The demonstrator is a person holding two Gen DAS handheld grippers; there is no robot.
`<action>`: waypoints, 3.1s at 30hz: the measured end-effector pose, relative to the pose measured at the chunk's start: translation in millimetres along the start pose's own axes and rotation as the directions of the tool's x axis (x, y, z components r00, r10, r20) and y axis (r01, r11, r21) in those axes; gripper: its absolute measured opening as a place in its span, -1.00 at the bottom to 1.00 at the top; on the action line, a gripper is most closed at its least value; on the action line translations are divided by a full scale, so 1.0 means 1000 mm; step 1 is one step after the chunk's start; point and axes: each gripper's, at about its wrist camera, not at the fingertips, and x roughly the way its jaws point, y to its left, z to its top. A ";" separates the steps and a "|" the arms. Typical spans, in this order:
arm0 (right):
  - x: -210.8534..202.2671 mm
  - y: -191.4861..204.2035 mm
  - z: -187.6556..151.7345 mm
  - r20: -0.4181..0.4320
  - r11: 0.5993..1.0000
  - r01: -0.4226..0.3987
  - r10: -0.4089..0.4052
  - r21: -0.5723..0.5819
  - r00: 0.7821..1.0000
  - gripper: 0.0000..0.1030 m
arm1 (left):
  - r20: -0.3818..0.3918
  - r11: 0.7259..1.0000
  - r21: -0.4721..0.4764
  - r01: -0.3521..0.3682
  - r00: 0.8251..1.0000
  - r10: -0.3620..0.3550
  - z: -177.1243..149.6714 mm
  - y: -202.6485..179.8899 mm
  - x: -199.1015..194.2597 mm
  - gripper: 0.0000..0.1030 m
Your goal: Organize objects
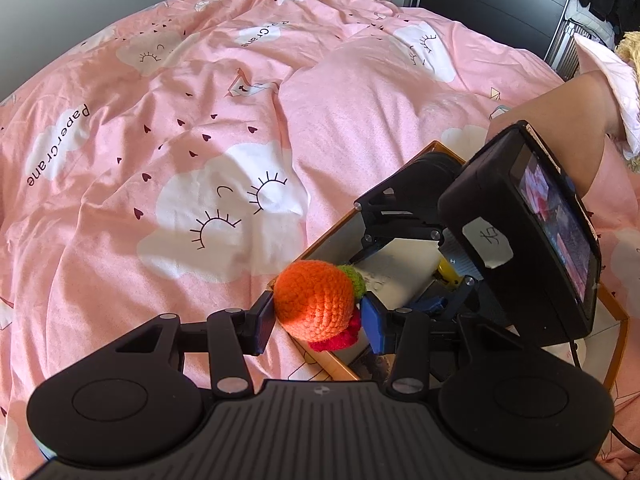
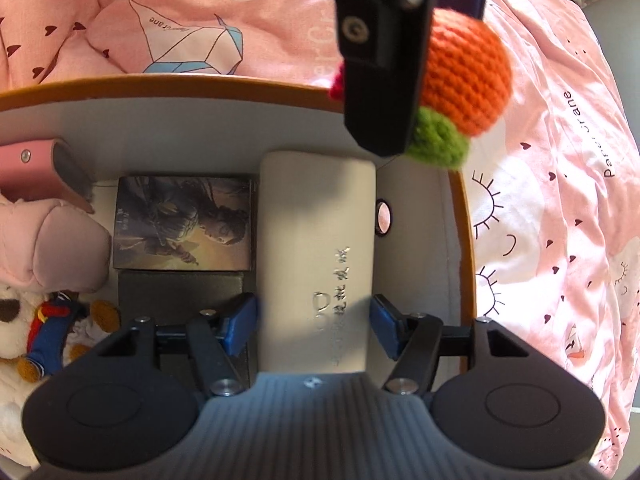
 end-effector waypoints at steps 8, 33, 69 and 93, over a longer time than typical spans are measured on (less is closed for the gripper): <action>-0.018 -0.018 -0.001 -0.016 0.986 -0.031 0.035 0.164 0.999 -0.18 | 0.004 1.000 0.002 -0.005 1.000 0.005 -0.003 -0.004 -0.007 0.01; -0.107 -0.051 -0.132 -0.134 0.466 0.275 -0.312 0.841 0.941 -0.63 | -0.072 0.977 0.184 0.109 0.993 -0.097 0.051 -0.098 0.105 0.01; -0.180 0.040 -0.089 0.003 0.444 0.180 -0.380 0.878 0.925 0.13 | 0.195 0.989 0.013 -0.145 0.971 0.140 0.003 -0.106 -0.050 0.40; -0.239 0.215 -0.008 0.114 0.255 0.099 -0.703 0.962 0.702 0.80 | 0.414 0.858 -0.398 -0.325 0.771 0.484 -0.156 -0.153 -0.175 0.84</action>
